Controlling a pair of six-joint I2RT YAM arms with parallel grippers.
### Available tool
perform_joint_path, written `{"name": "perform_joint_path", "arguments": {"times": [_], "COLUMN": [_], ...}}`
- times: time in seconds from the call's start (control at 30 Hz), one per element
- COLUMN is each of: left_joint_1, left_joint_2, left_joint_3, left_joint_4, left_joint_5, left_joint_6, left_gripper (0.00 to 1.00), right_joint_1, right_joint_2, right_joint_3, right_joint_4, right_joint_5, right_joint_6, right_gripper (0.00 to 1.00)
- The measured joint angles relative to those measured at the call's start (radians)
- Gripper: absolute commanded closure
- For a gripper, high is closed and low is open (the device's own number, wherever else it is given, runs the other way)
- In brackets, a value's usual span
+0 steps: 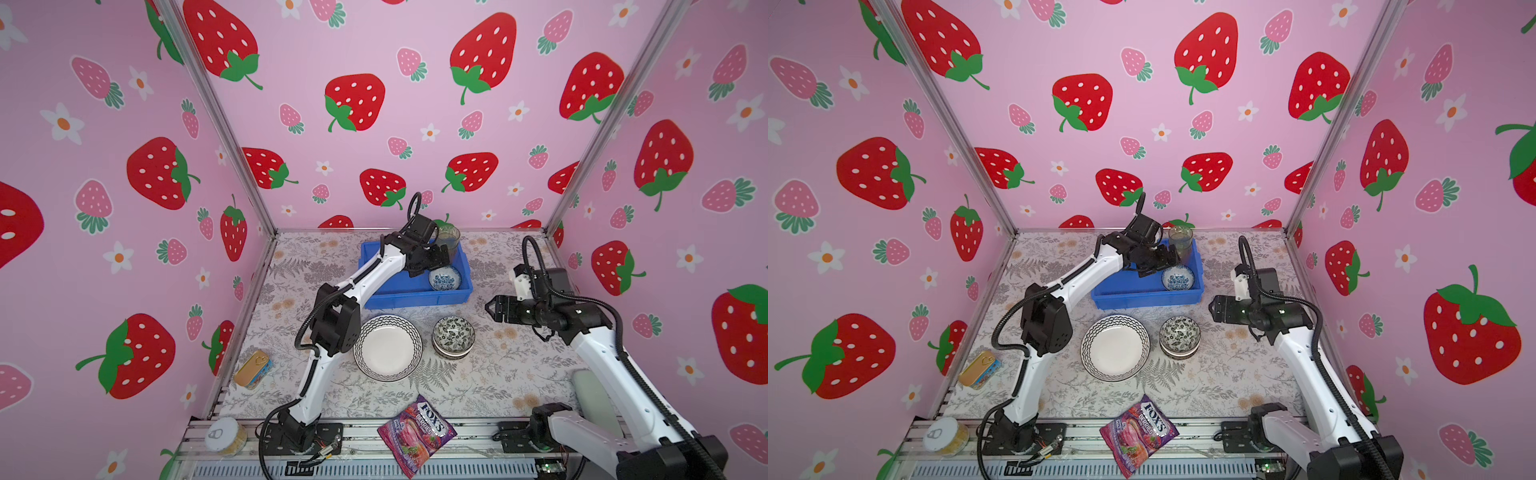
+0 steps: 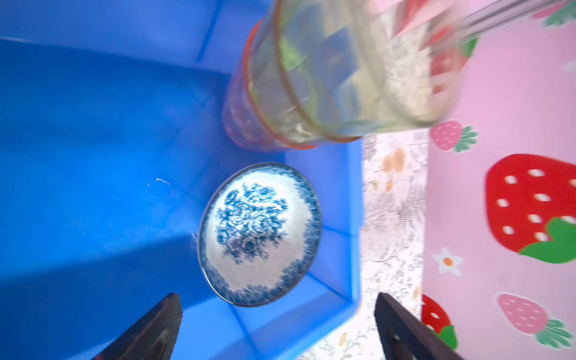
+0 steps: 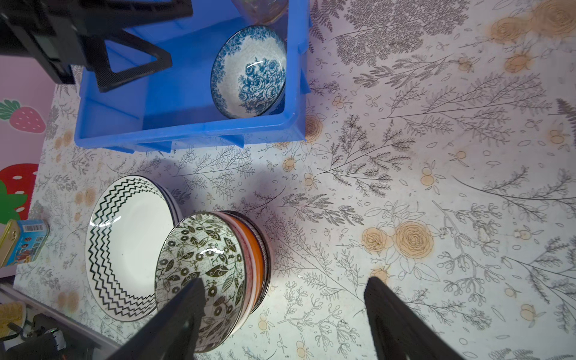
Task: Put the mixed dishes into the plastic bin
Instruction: 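Raise the left gripper from the bin while the right lowers onto the green leaf-patterned bowl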
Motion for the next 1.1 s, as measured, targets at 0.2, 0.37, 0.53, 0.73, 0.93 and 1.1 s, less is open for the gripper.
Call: {"name": "perform_joint_path", "arguments": {"times": [0.2, 0.37, 0.53, 0.73, 0.93, 1.1], "left_joint_1": [-0.003, -0.002, 0.0, 0.012, 0.023, 0.025], "left_joint_2": [-0.13, -0.241, -0.375, -0.521, -0.573, -0.583], "left_joint_3": [-0.082, -0.21, -0.371, -0.55, -0.637, -0.677], "left_joint_4": [0.008, 0.016, 0.044, 0.087, 0.109, 0.123], "left_joint_5": [-0.018, -0.035, -0.051, -0.062, -0.063, -0.063], "left_joint_6": [0.014, 0.018, 0.016, -0.001, -0.018, -0.026], "left_gripper": [0.01, 0.01, 0.01, 0.01, 0.01, 0.01], "right_joint_1": [0.145, 0.239, 0.278, 0.289, 0.299, 0.3], "right_joint_2": [0.043, 0.093, 0.127, 0.155, 0.168, 0.181], "right_joint_3": [-0.034, -0.053, -0.076, -0.093, -0.093, -0.096], "right_joint_4": [0.026, 0.052, 0.074, 0.097, 0.116, 0.124], "right_joint_5": [0.051, 0.102, 0.143, 0.167, 0.171, 0.171], "right_joint_6": [0.06, 0.116, 0.156, 0.185, 0.192, 0.195], "right_gripper": [0.19, 0.24, 0.32, 0.51, 0.68, 0.71]}}
